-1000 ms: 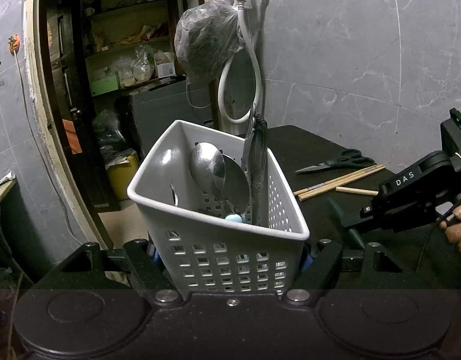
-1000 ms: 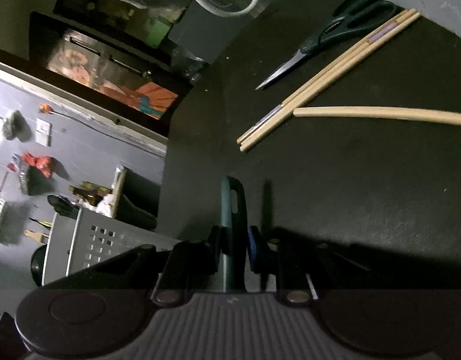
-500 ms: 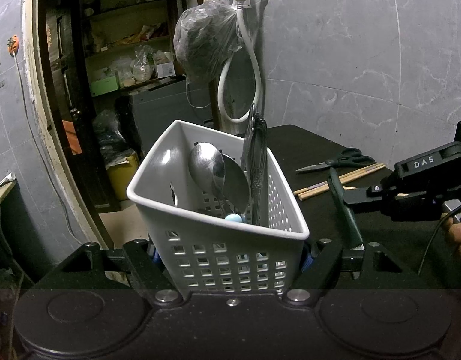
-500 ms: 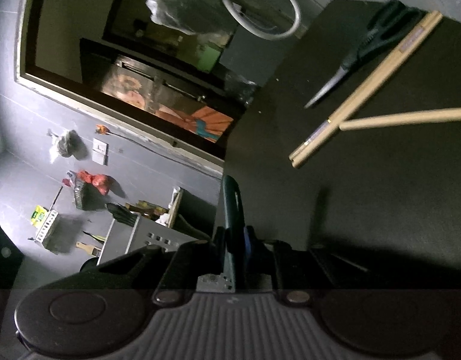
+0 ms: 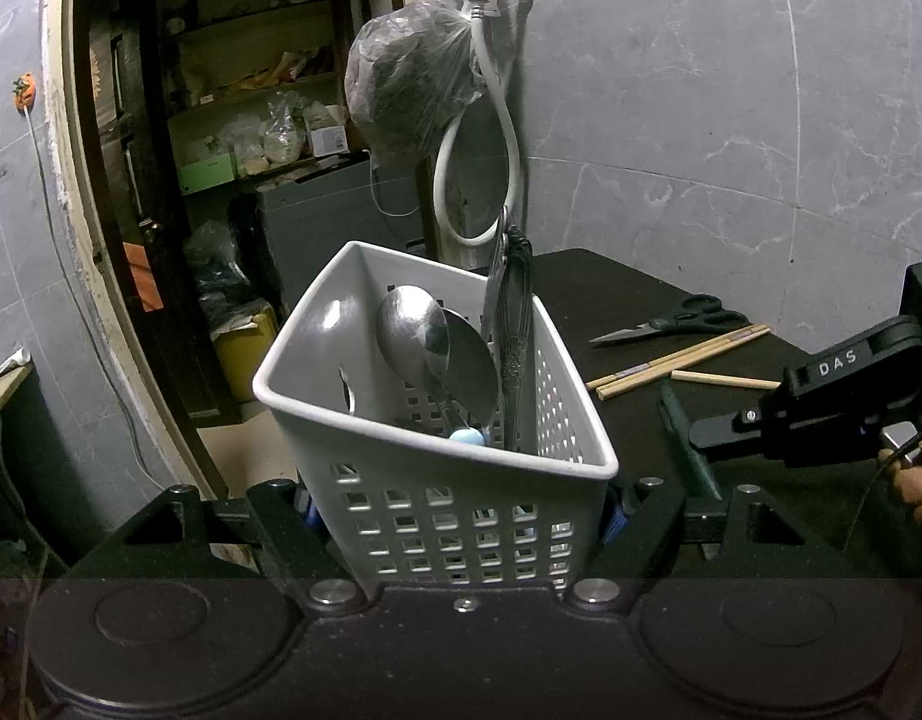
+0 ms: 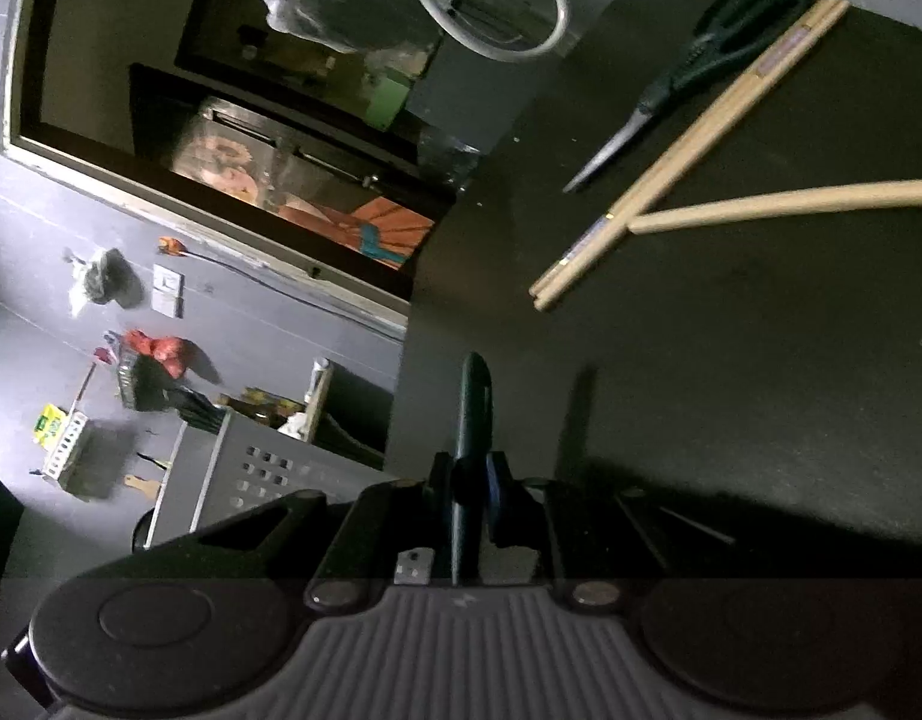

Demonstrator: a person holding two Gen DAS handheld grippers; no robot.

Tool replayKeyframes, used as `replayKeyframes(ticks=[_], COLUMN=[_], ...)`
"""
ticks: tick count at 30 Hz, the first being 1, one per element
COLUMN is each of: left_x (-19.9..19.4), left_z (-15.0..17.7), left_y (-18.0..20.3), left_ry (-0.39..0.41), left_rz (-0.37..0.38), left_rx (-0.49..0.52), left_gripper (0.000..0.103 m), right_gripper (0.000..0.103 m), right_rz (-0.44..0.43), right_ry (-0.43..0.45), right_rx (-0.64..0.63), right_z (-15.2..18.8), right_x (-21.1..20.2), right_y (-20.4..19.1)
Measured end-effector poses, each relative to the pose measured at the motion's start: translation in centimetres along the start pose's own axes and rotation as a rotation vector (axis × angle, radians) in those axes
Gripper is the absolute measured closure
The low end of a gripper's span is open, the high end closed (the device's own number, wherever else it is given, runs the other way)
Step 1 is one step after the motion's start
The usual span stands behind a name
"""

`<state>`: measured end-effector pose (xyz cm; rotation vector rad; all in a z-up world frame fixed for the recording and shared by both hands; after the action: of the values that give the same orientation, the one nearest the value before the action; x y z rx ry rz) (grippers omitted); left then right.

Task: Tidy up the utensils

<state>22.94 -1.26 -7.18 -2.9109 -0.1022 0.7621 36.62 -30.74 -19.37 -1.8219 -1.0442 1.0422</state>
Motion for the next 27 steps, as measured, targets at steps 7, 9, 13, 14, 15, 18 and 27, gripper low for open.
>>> replayKeyframes(ticks=[7,9,13,14,15,18,27], left_x=[0.0,0.0,0.0,0.0,0.0,0.0,0.0], left_z=[0.0,0.0,0.0,0.0,0.0,0.0,0.0], left_y=[0.0,0.0,0.0,0.1,0.0,0.1,0.1], left_ry=[0.000,0.000,-0.001,0.000,0.000,0.000,0.000], left_rz=[0.000,0.000,0.000,-0.001,-0.001,-0.001,-0.002], left_rx=[0.000,0.000,0.000,0.000,0.000,0.000,-0.002], left_gripper=[0.024,0.024,0.024,0.024,0.024,0.024,0.025], right_gripper=[0.090,0.086,0.060,0.051,0.043,0.039,0.073], right_rz=[0.053,0.089,0.169,0.197,0.222,0.320,0.579], right_ry=[-0.030,-0.045,-0.057,-0.052,-0.053,-0.088,-0.195], right_rx=[-0.009,-0.024,-0.066,-0.098,-0.131,-0.250,-0.667], right_z=[0.4,0.5,0.6,0.6,0.6,0.9,5.0], right_x=[0.4,0.7,1.5,1.8,2.2,4.0,9.5], right_y=[0.1,-0.1,-1.1,-1.8,-2.4,-4.6,-9.4])
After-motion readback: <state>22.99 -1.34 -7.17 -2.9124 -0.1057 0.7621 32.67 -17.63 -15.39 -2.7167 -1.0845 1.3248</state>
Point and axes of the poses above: each gripper's, at about its wrist camera, not at the fingertips, and x roughly the way its jaws point, y to its right, z to its underside, the point moved 5 cm from there along x, roughly the way its jaws point, and after that the axes turned 3 degrees about -z, right-handed, at the moved point
